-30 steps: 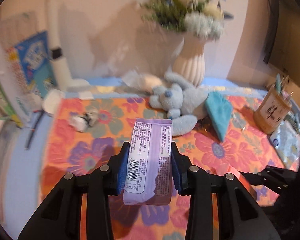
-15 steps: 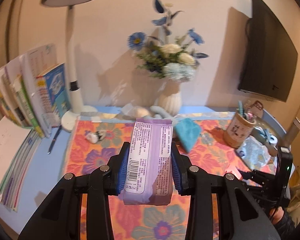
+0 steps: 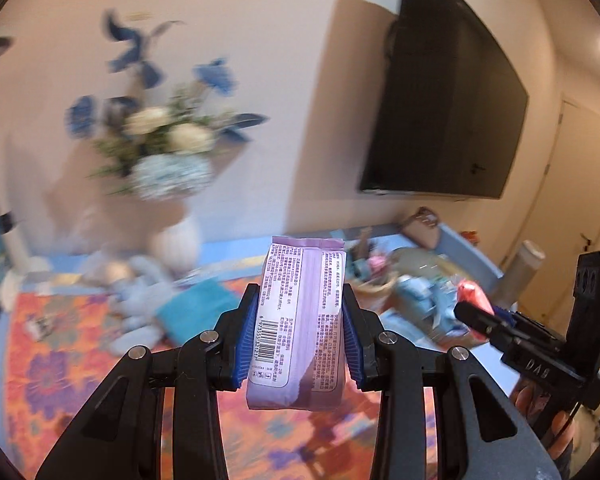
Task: Organize soft objects
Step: 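Carry the soap bar and wipes packet to the glass bowl and release them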
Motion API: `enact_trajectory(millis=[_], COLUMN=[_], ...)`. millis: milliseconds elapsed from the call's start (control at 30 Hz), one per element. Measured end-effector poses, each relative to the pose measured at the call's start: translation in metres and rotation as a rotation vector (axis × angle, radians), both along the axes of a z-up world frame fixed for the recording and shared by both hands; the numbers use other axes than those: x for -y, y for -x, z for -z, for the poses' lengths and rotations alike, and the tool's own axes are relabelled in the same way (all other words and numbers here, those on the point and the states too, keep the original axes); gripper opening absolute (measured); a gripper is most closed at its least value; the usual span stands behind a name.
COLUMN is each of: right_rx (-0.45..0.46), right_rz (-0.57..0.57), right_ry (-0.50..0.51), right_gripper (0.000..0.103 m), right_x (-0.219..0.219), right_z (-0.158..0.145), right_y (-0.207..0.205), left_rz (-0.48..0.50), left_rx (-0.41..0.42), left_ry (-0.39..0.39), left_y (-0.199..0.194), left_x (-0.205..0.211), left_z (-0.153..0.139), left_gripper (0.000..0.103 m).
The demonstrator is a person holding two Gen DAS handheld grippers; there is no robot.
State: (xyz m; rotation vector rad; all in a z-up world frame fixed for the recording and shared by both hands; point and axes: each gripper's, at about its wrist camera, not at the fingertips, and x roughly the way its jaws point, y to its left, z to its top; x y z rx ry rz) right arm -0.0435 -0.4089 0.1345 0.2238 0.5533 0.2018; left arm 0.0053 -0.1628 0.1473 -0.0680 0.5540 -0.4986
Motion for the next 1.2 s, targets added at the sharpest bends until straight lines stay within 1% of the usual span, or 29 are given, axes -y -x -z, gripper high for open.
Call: enact_trajectory(millis=[167, 233, 267, 367, 400, 467, 567, 600, 633, 667, 700, 733, 833, 900, 1067, 1200], right_rx=[0.036, 0.04, 0.042, 0.002, -0.017, -0.055, -0.086, -0.094, -0.102, -0.115, -0.126, -0.142, -0.136, -0.136, -0.142, -0.147], right_rz=[0.156, 0.209, 0.253, 0.352, 0.37, 0.41, 0.471, 0.482, 0.491, 0.503, 0.511, 0.518, 0.52, 0.52, 0.507, 0.467], right_ry=[-0.041, -0.054, -0.067, -0.083, -0.095, -0.117, -0.121, -0.122, -0.123, -0.126, -0.132, -0.144, -0.176, -0.169, -0.201, -0.208], right_gripper=[0.04, 0.04, 0.04, 0.04, 0.04, 0.04, 0.04, 0.04, 0.045, 0.049, 0.056, 0.058, 0.059, 0.059, 0.059, 0.059], right_x=[0.071, 0.093, 0.11, 0.143, 0.152, 0.169, 0.187, 0.191, 0.195, 0.201, 0.205, 0.21, 0.216, 0.217, 0.212, 0.191], right_z=[-0.023, -0.027, -0.027, -0.017, -0.012, 0.001, 0.017, 0.02, 0.024, 0.028, 0.03, 0.032, 0.035, 0.034, 0.038, 0.034], right_y=[0.001, 0.0, -0.004, -0.015, -0.019, -0.026, -0.033, -0.035, -0.037, -0.04, -0.042, -0.044, -0.039, -0.036, -0.024, -0.02], left_rz=[0.096, 0.131, 0.151, 0.197, 0.214, 0.246, 0.295, 0.312, 0.323, 0.341, 0.363, 0.363, 0.353, 0.35, 0.31, 0.252], left_rx=[-0.009, -0.018, -0.023, -0.01, 0.001, 0.016, 0.011, -0.014, -0.039, -0.071, -0.112, -0.125, -0.143, -0.161, -0.135, -0.113], left_ry=[0.026, 0.026, 0.02, -0.044, -0.078, -0.122, -0.153, -0.155, -0.154, -0.151, -0.143, -0.13, -0.115, -0.105, -0.088, -0.068], left_y=[-0.02, -0.027, -0.03, -0.035, -0.035, -0.035, -0.04, -0.045, -0.049, -0.053, -0.058, -0.06, -0.06, -0.058, -0.047, -0.035], left_x=[0.071, 0.097, 0.112, 0.16, 0.178, 0.205, 0.237, 0.247, 0.252, 0.256, 0.26, 0.259, 0.249, 0.237, 0.205, 0.171], left_z=[-0.004, -0.002, 0.0, 0.011, 0.016, 0.024, 0.039, 0.045, 0.049, 0.054, 0.059, 0.063, 0.069, 0.07, 0.057, 0.045], left_gripper=[0.035, 0.035, 0.035, 0.035, 0.035, 0.035, 0.037, 0.039, 0.048, 0.06, 0.068, 0.078, 0.079, 0.079, 0.079, 0.079])
